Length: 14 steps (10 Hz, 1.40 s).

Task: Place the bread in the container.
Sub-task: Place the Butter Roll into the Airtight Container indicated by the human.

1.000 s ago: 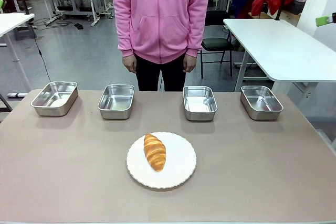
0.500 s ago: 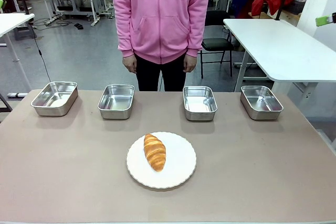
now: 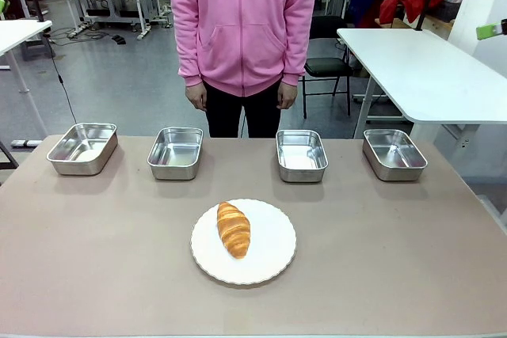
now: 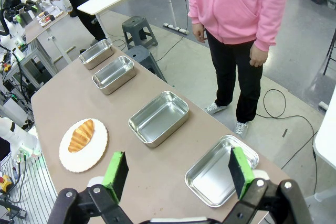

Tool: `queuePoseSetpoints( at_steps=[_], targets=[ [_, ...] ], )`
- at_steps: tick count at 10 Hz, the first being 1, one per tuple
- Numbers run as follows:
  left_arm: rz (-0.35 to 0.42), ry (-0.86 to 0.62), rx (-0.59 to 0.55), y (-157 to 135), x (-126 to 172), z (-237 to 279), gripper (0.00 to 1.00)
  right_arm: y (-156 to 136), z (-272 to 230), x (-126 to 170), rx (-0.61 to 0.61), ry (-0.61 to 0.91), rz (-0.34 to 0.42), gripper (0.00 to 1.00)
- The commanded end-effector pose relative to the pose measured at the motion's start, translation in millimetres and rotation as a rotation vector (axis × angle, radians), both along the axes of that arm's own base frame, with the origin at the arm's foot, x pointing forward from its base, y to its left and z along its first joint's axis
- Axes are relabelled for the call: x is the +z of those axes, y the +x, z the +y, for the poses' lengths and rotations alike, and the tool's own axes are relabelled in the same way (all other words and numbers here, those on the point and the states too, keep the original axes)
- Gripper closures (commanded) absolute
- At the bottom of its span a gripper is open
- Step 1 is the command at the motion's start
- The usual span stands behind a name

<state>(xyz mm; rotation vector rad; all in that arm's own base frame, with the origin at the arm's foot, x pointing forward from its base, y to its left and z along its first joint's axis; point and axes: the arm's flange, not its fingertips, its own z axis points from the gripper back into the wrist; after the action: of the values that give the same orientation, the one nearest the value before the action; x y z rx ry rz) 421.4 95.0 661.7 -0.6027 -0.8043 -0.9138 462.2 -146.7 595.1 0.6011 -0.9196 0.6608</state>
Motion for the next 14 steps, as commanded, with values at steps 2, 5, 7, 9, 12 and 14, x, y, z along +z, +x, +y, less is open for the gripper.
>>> queuePoseSetpoints(
  at_steps=[2, 5, 7, 9, 12, 14],
  targets=[
    [-0.007, 0.0, -0.007, -1.2, 0.7, -0.8, 0.0, -0.9, 2.2, 1.2, 0.001, 0.003, -0.008, 0.0],
    [-0.007, 0.0, -0.007, -1.2, 0.7, -0.8, 0.0, -0.9, 2.2, 1.2, 0.001, 0.003, -0.008, 0.0],
    [-0.007, 0.0, -0.007, -1.2, 0.7, -0.8, 0.0, -0.9, 2.2, 1.2, 0.001, 0.003, -0.008, 0.0],
    [-0.007, 0.0, -0.007, -1.2, 0.7, -0.8, 0.0, -0.9, 2.2, 1.2, 0.001, 0.003, -0.008, 0.0],
    [-0.007, 0.0, -0.007, -1.2, 0.7, -0.8, 0.0, -0.9, 2.2, 1.2, 0.001, 0.003, -0.008, 0.0],
    [-0.007, 0.0, -0.007, -1.2, 0.7, -0.8, 0.0, -0.9, 2.2, 1.2, 0.001, 0.003, -0.008, 0.0]
  ],
)
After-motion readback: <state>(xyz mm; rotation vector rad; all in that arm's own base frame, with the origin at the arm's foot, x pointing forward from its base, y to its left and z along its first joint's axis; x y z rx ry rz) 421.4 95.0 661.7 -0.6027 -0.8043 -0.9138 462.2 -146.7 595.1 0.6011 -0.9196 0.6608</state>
